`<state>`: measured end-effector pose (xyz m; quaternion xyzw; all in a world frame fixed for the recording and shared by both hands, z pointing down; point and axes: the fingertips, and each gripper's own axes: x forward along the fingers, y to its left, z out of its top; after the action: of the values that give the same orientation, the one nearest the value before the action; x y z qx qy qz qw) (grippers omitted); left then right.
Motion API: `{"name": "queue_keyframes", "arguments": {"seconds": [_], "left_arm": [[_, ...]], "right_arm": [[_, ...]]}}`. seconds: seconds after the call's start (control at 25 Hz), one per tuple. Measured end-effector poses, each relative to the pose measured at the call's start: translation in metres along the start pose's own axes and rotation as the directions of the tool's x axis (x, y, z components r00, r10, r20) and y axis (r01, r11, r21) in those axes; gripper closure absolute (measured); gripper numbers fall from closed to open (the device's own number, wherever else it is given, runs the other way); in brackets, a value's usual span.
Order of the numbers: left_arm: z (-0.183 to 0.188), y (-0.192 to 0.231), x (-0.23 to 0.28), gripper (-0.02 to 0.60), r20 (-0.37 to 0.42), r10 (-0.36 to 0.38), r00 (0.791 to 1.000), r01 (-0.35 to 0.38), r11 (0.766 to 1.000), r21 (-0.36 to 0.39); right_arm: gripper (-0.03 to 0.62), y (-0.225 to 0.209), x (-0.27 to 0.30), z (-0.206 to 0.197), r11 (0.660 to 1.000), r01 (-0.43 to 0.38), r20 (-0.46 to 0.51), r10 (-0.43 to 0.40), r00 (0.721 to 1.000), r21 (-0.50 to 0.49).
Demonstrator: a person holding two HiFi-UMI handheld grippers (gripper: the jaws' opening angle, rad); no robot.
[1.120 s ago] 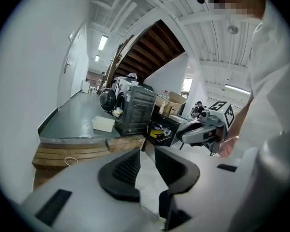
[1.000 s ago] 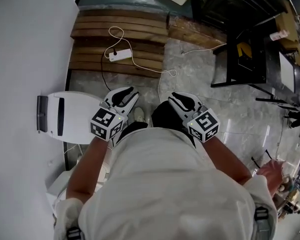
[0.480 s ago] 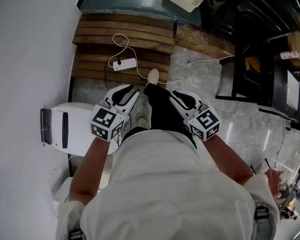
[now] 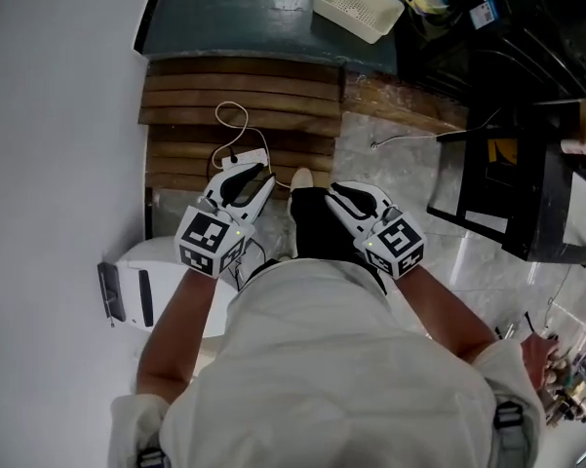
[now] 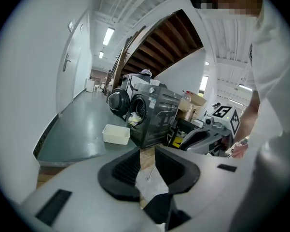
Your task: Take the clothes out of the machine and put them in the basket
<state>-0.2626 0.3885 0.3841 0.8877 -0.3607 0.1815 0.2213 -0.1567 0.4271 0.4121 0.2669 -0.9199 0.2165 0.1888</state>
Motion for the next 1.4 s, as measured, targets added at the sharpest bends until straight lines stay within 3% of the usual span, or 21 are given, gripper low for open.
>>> {"name": "queue_keyframes", "arguments": {"seconds": [0.24, 0.36, 0.8, 1.08, 1.4], "left_arm": [[0.108, 0.033, 0.063, 0.486, -0.004, -0.029, 1.0, 0.029, 0.998, 0.053], [0.151, 0.043, 0.082, 0.486, 0.0, -0.051, 0.999, 0.051, 0.995, 0.088], [0.246, 0.084, 0.145, 0.471, -0.018, -0.187, 0.982, 0.187, 0.969, 0.164], [0.292, 0.148, 0.208, 0.457, -0.07, -0.314, 0.947, 0.322, 0.93, 0.176], [0.364, 0.232, 0.256, 0.451, -0.161, -0.449, 0.879, 0.476, 0.848, 0.234]], "right_arm": [[0.539, -0.085, 0.004, 0.081, 0.999, 0.037, 0.035, -0.037, 0.999, 0.005], [0.539, -0.106, 0.002, 0.112, 0.998, 0.056, 0.05, -0.057, 0.997, 0.008], [0.539, -0.162, 0.026, 0.176, 0.986, 0.149, 0.08, -0.155, 0.985, 0.078], [0.539, -0.222, 0.069, 0.221, 0.953, 0.261, 0.055, -0.272, 0.961, 0.156], [0.539, -0.286, 0.129, 0.307, 0.885, 0.397, 0.034, -0.417, 0.908, 0.243]]}}
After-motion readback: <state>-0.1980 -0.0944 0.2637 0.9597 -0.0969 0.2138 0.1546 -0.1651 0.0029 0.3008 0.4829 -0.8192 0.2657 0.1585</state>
